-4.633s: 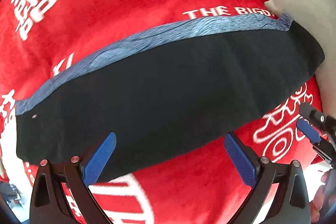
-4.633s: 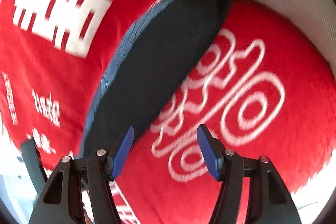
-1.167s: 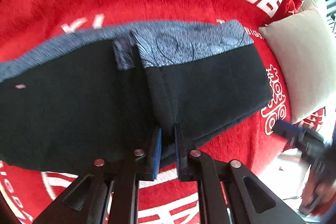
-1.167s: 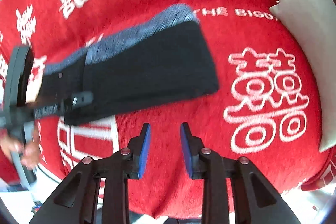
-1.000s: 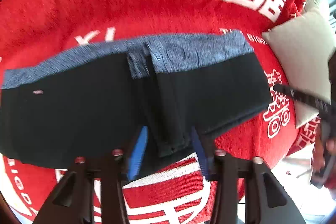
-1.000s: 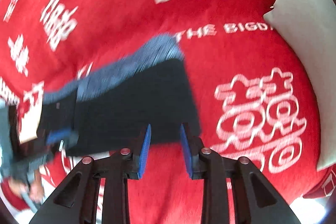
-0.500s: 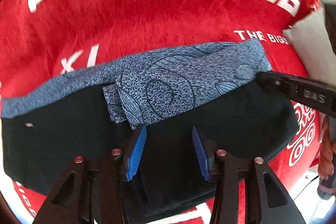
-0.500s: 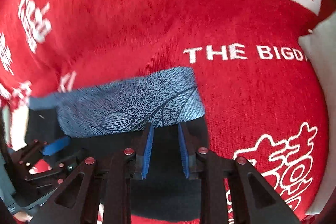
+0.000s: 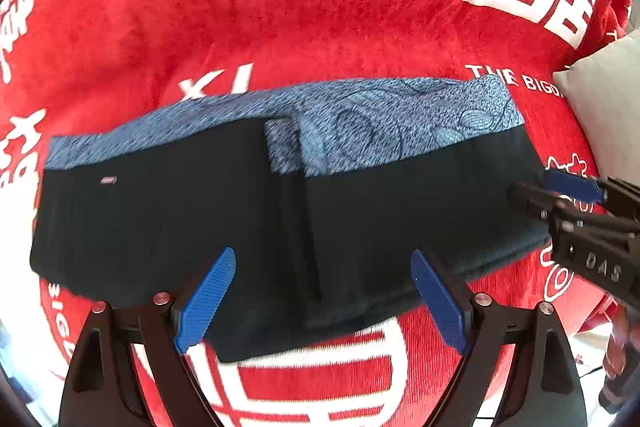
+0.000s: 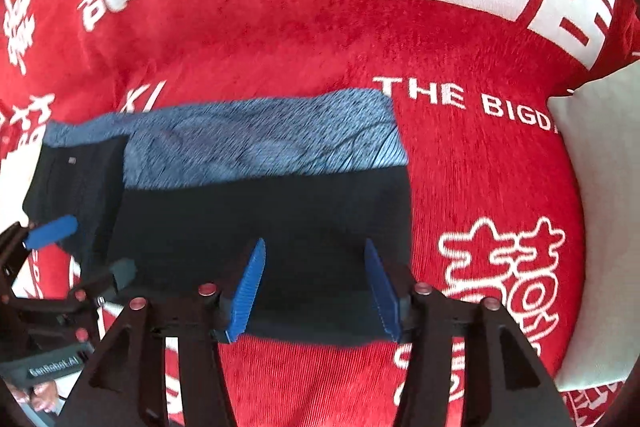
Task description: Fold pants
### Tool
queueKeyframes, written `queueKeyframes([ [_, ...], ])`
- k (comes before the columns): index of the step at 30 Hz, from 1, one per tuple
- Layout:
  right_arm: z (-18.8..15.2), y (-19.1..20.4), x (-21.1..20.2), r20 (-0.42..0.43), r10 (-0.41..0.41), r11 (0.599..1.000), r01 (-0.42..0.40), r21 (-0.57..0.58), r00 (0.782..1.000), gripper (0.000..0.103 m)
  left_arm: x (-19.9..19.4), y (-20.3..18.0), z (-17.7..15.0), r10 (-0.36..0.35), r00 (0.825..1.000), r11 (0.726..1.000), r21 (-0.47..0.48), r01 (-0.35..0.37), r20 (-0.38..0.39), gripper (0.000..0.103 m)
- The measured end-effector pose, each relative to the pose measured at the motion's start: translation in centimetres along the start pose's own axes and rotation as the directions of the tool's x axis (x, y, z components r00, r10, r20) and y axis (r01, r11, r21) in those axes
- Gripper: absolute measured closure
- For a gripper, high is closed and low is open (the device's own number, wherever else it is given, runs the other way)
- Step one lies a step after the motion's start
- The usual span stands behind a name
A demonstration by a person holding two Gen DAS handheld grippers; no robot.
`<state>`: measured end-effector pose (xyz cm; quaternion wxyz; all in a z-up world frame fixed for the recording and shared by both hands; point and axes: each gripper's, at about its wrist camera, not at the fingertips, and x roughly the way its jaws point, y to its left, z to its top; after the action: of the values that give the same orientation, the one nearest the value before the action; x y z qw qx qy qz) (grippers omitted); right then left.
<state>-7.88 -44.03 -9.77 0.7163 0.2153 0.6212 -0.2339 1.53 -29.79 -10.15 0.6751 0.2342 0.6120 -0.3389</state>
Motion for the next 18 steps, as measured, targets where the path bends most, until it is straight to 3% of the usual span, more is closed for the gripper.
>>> queueKeyframes([
  [7, -2.5, 0.2, -2.8, -0.027, 0.003, 1.0, -0.004, -0.017, 1.0, 0.024, -2.3, 0.5, -2.0, 0.036, 0.999, 0.998, -0.05, -0.036, -0.012, 0.013],
  [18, -3.9, 1.5, -6.0, -0.047, 0.003, 0.996, -0.007, -0.085, 0.999, 0.023, -5.8, 1.8, -5.4, 0.089, 0.995, 0.984, -0.15, -0.094, -0.036, 0.013],
])
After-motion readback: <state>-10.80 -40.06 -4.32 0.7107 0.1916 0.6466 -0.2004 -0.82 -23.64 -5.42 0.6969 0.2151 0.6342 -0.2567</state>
